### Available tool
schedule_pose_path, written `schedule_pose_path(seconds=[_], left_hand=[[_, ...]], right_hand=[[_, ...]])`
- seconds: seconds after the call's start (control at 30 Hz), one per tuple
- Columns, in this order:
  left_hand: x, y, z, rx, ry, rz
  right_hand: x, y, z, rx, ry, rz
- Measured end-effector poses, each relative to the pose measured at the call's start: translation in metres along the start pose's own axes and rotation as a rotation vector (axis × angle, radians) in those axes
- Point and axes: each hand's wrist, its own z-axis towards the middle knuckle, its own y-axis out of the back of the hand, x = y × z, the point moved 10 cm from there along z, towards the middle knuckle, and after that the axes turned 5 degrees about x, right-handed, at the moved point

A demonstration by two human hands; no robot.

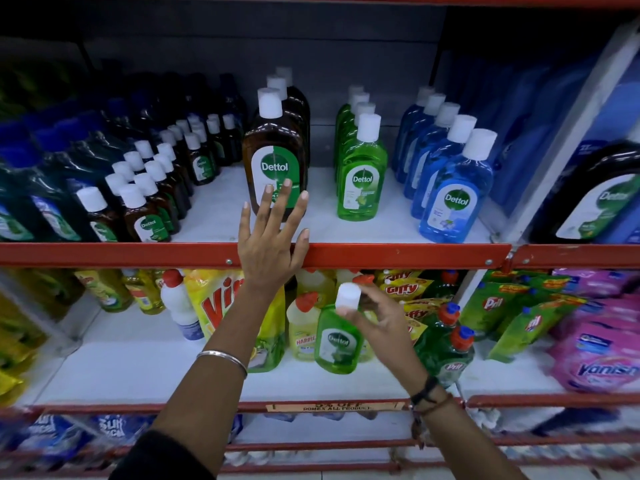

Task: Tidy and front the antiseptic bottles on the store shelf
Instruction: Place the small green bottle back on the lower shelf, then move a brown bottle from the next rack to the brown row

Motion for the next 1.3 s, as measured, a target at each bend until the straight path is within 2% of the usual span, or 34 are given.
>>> schedule_pose_path(seconds=[0.23,0.37,0.53,0.7,0.9,1.1,1.17,1.3], left_hand=[[0.0,0.002,0.001,0.017,0.022,-0.017],[0.001,0.003,0.001,0.028,0.032,-0.038],[0.002,0.002,0.001,0.023,0.033,-0.035],[0.002,0.001,0.0,-0.002,0.03,-0.018],[0.004,-0.003,-0.001,-0.007,0.031,-0.019],[0.005,-0.003,-0.001,0.005,0.04,-0.031],[0.004,-0.003,-0.001,0.003,0.042,-0.038],[0.004,-0.002,-0.002,-0.012,0.033,-0.038]], right_hand=[[0.122,0.067,0.046,-0.152,0.307,0.086],[0.158,0.093,0.082,-0.233,0.4,0.114],[0.155,0.099,0.118,-0.283,0.381,0.078],[0.128,0.086,0.136,-0.236,0.322,0.038],[0.118,0.082,0.144,-0.224,0.271,0.018],[0.121,0.084,0.13,-0.252,0.305,-0.055],[0.126,0.098,0.112,-0.305,0.364,-0.07],[0.133,0.158,0.057,-0.56,0.542,-0.115]])
